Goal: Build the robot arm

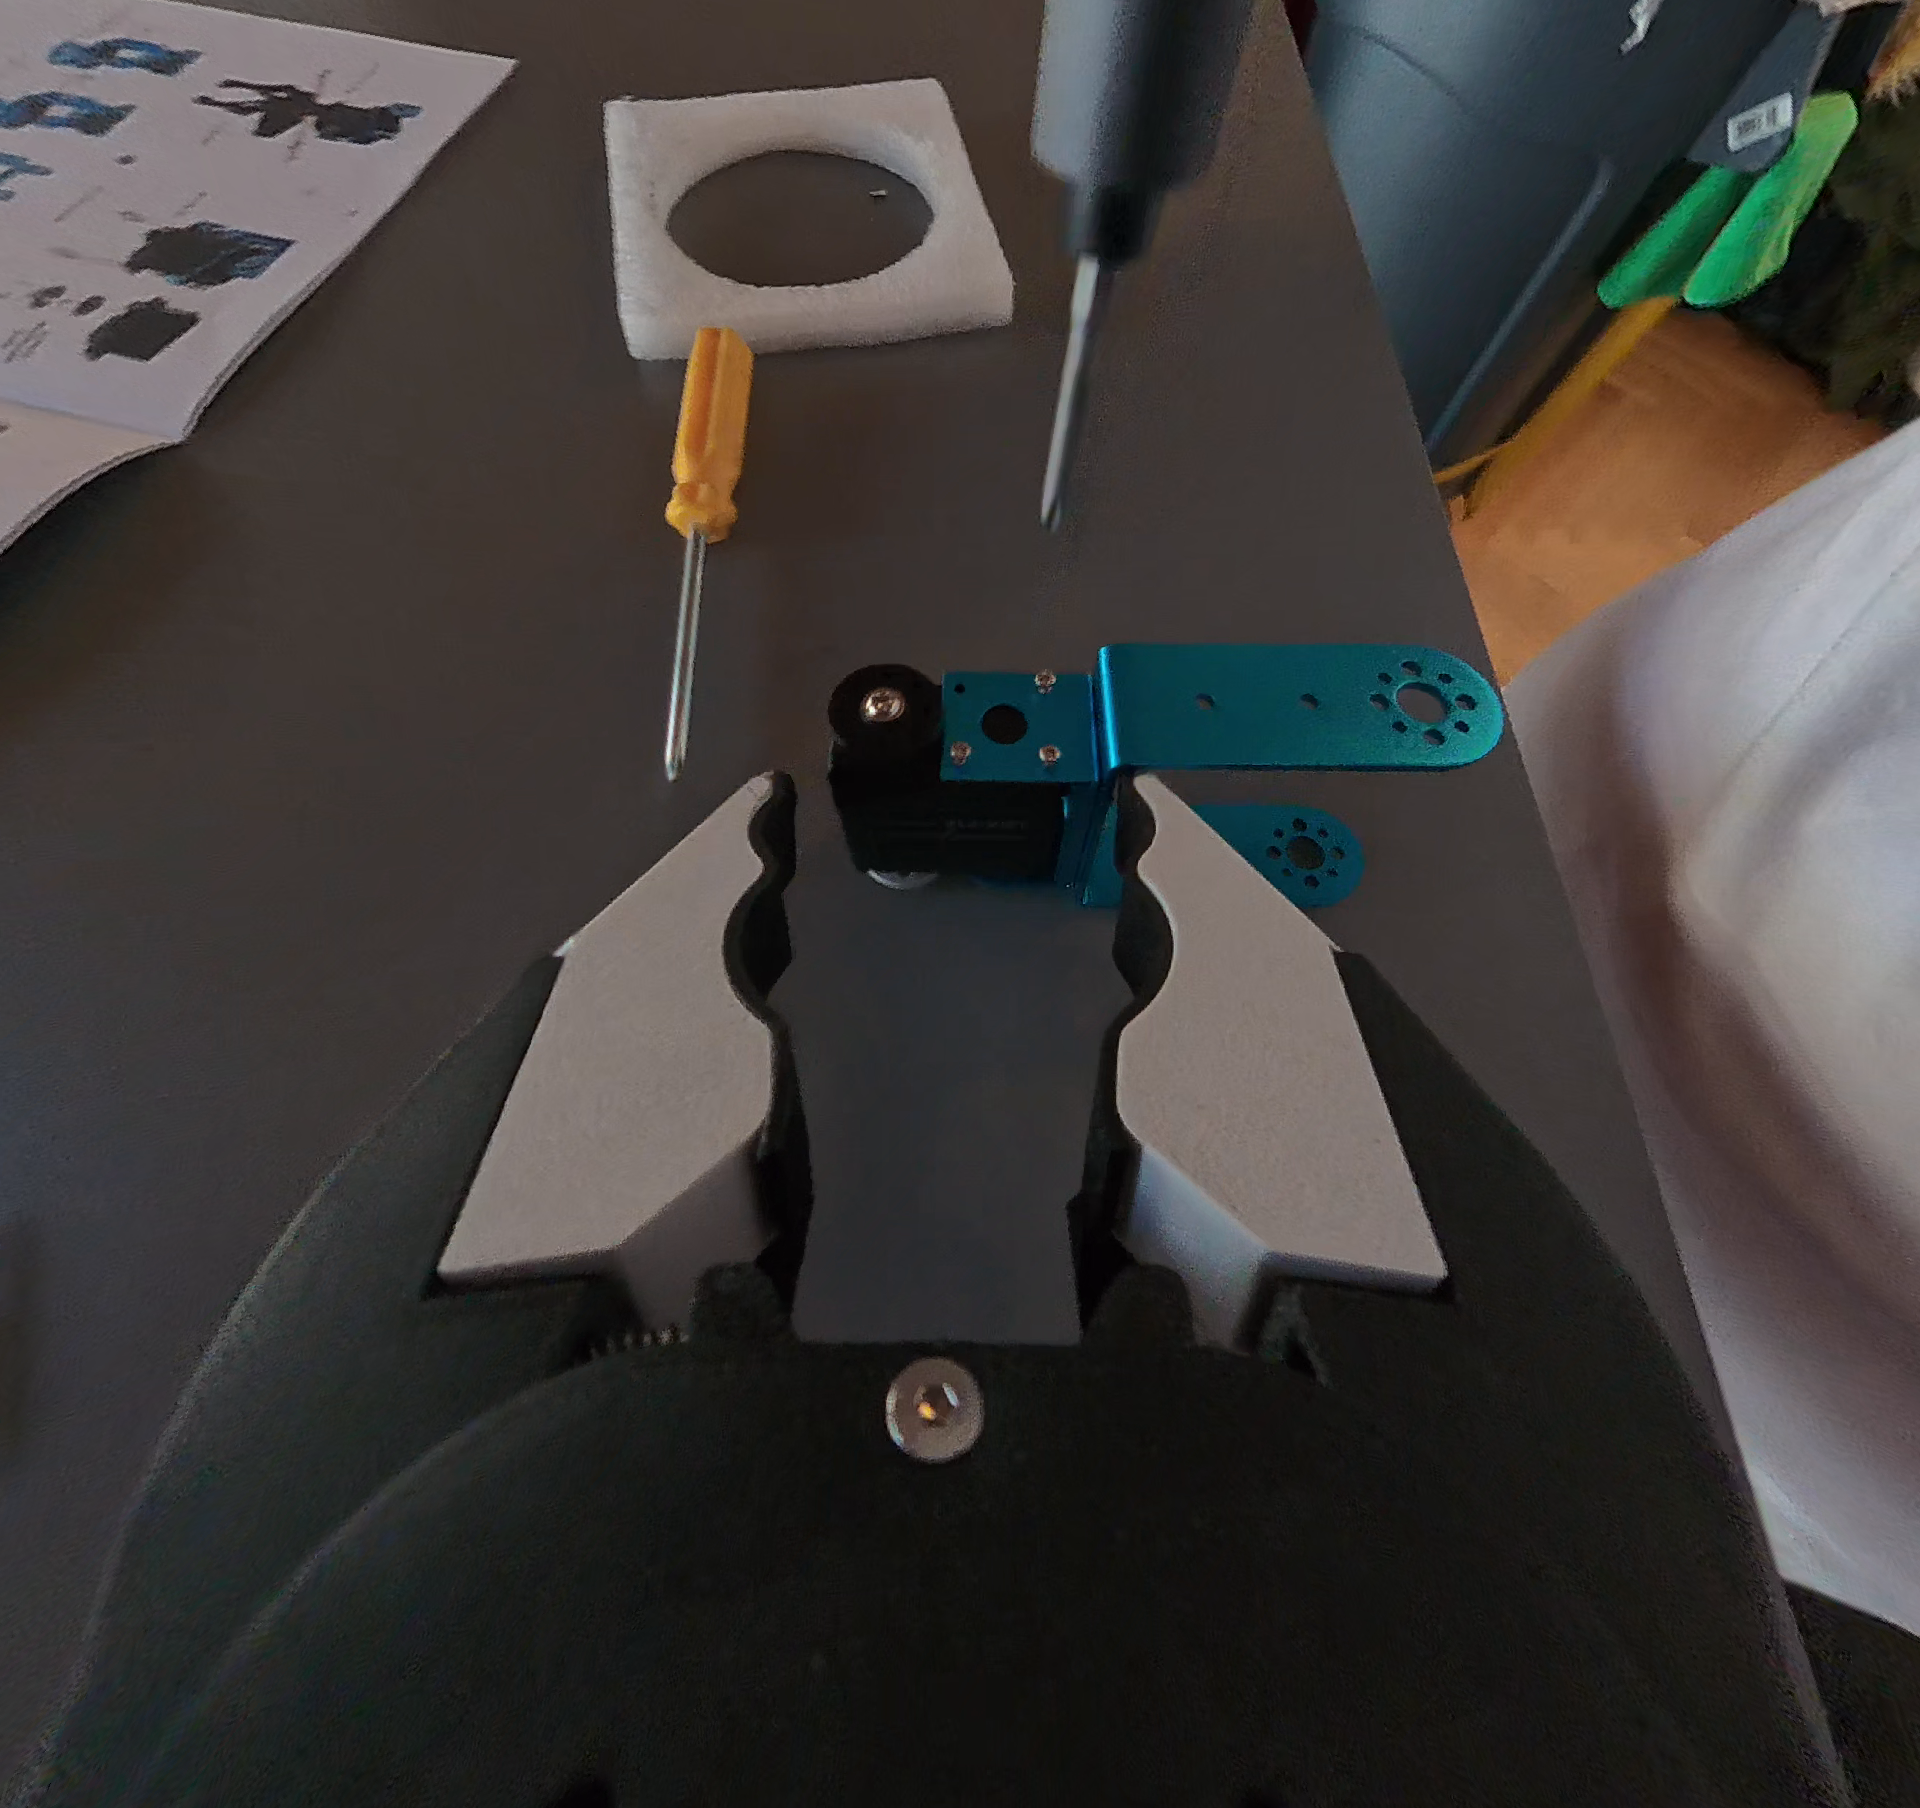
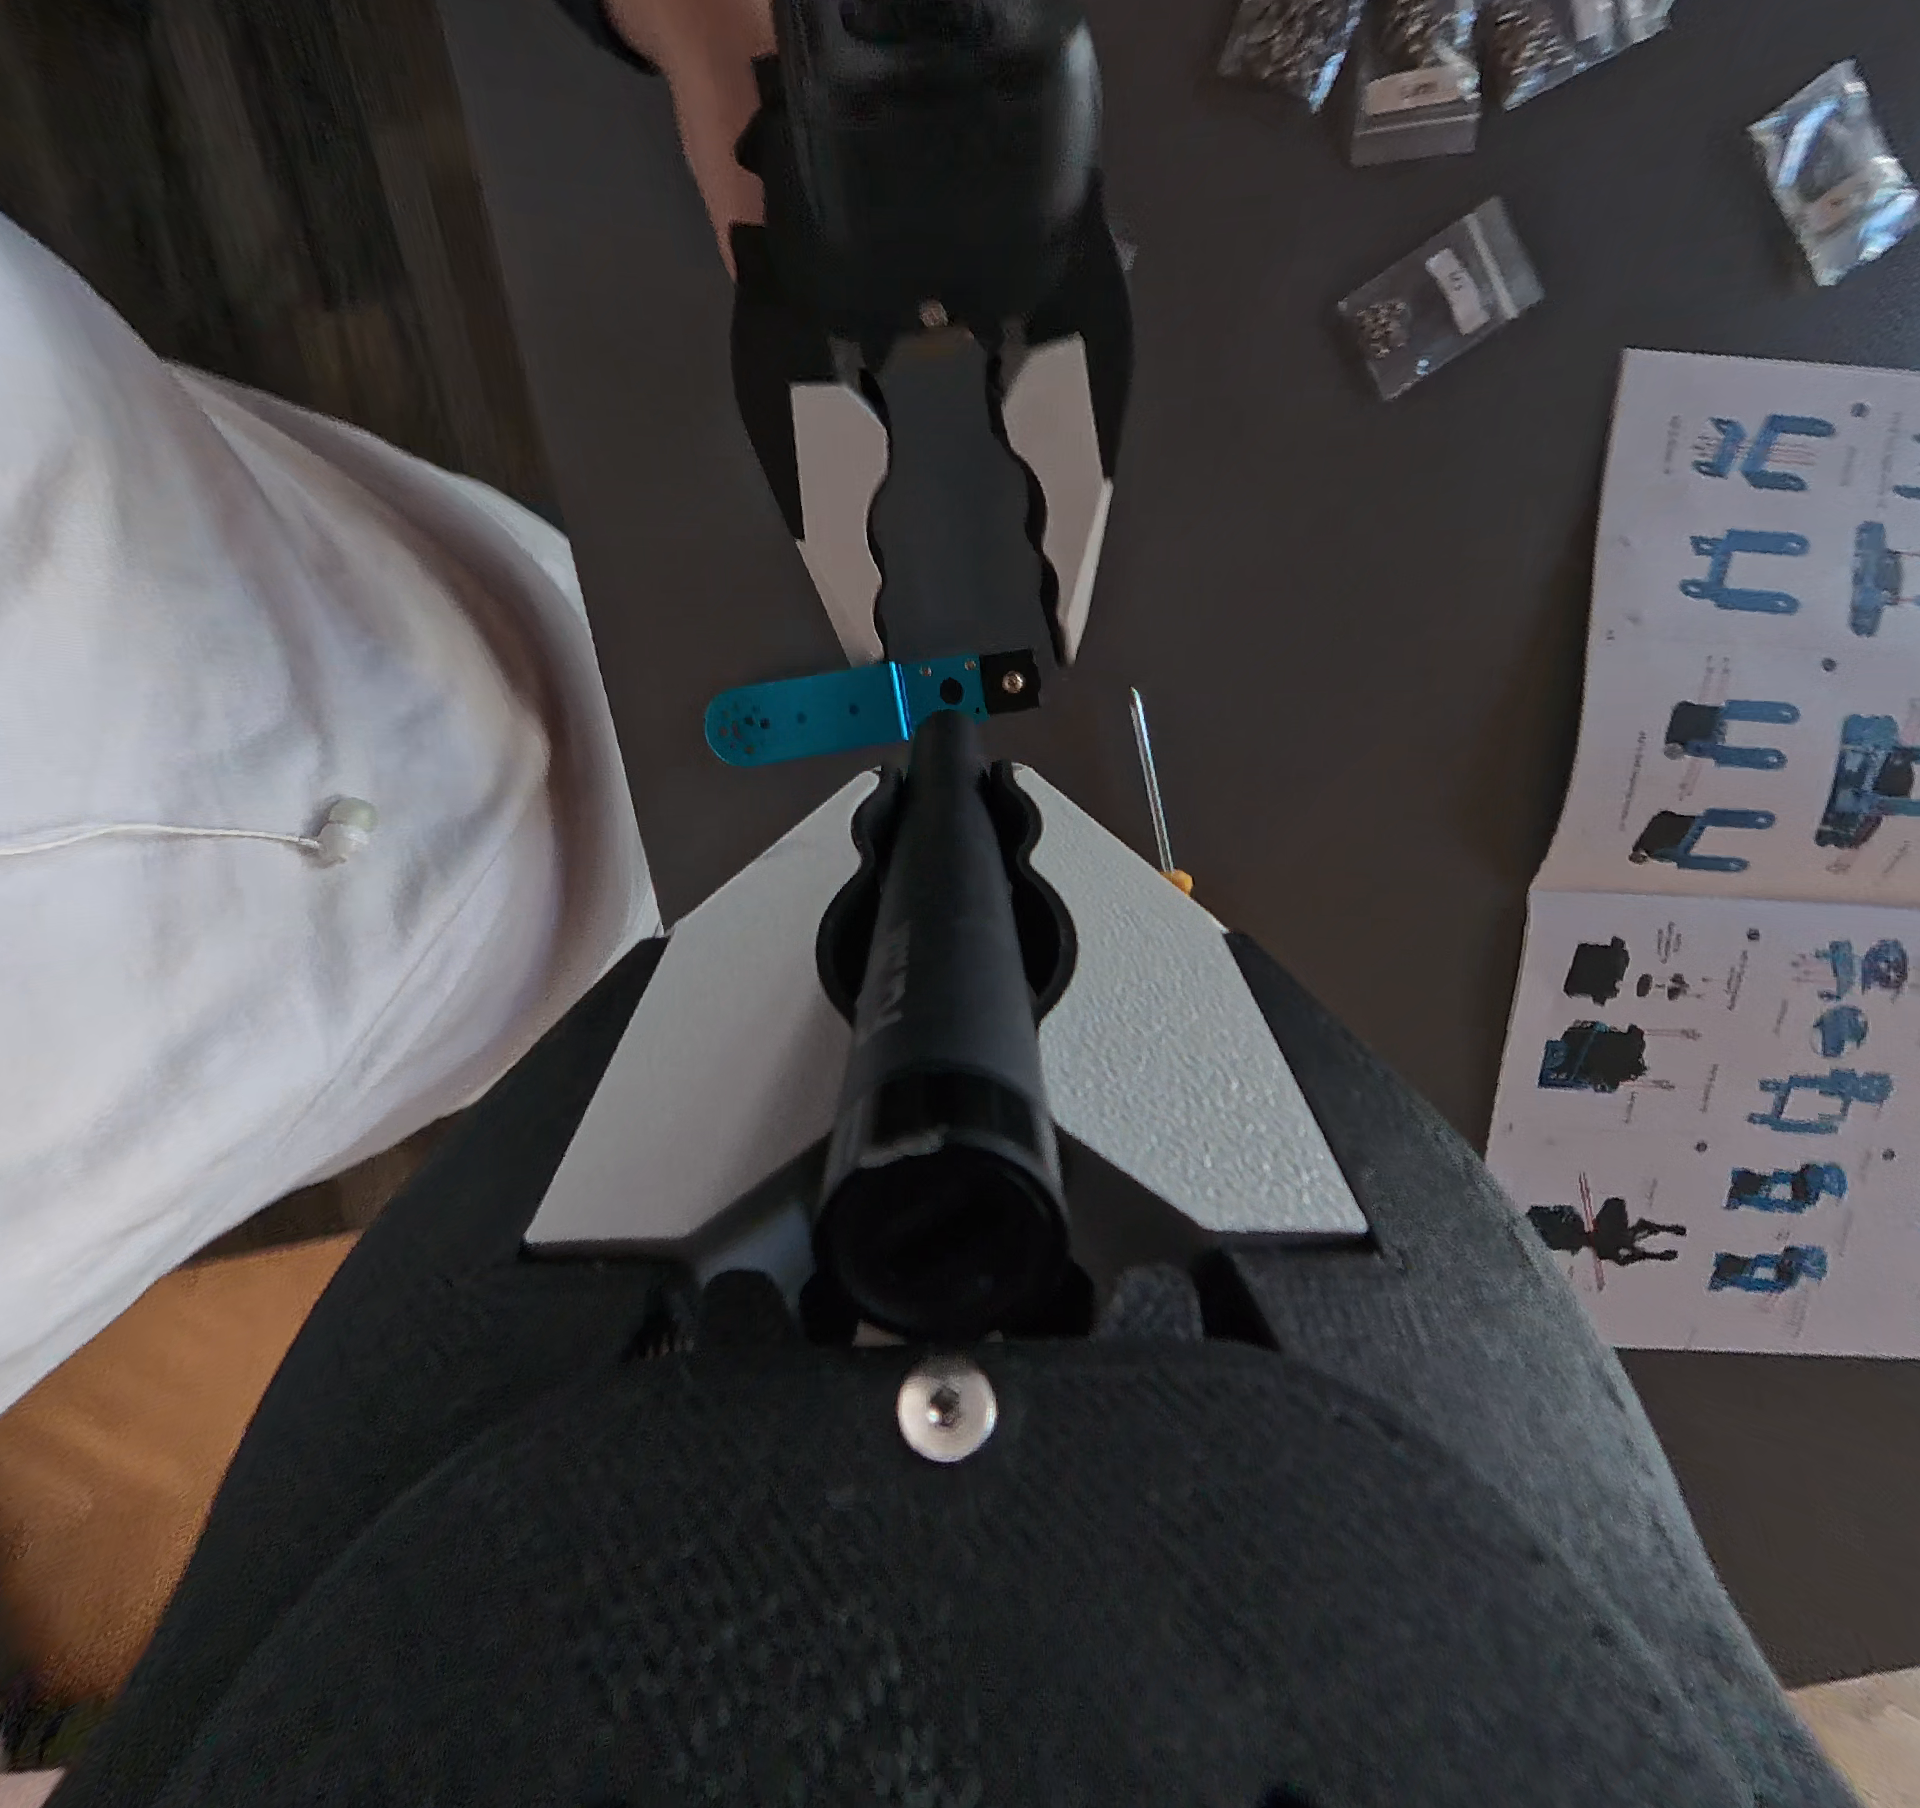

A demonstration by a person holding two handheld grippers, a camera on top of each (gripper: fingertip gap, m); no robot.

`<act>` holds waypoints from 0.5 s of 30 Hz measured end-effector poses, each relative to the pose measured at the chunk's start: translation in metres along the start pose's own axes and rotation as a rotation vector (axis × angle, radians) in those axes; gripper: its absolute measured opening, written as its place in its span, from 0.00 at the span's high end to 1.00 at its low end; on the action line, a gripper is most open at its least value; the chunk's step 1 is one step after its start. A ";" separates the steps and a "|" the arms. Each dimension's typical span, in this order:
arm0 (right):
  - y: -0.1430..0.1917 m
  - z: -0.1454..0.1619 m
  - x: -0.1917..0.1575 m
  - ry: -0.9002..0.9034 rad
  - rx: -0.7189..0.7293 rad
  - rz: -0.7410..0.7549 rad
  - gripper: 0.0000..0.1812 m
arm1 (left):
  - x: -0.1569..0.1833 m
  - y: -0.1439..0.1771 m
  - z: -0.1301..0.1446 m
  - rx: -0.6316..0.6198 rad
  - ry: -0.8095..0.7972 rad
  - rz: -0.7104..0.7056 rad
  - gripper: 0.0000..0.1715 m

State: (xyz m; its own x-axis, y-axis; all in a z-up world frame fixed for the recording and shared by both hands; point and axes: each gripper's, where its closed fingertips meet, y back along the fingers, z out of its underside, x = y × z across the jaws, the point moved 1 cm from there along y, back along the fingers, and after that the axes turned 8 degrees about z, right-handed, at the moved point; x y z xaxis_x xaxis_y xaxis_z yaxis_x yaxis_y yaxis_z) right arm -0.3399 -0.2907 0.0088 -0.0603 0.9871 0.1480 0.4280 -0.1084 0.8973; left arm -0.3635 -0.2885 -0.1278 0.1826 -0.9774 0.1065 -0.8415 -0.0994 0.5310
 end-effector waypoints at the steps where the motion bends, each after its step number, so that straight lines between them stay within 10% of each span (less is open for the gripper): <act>1: 0.007 0.008 0.004 -0.023 0.030 0.019 0.89 | -0.002 0.005 0.001 0.009 0.031 -0.023 0.62; 15: 0.061 0.200 0.072 -0.226 0.179 0.225 0.90 | 0.024 0.051 -0.019 0.378 0.589 -0.287 0.54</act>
State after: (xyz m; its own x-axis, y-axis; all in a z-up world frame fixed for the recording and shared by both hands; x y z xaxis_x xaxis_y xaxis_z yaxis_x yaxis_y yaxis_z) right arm -0.1374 -0.2026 -0.0088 0.2458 0.9441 0.2198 0.5599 -0.3234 0.7629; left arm -0.3922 -0.3130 -0.0820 0.5730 -0.6525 0.4959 -0.8177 -0.4959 0.2924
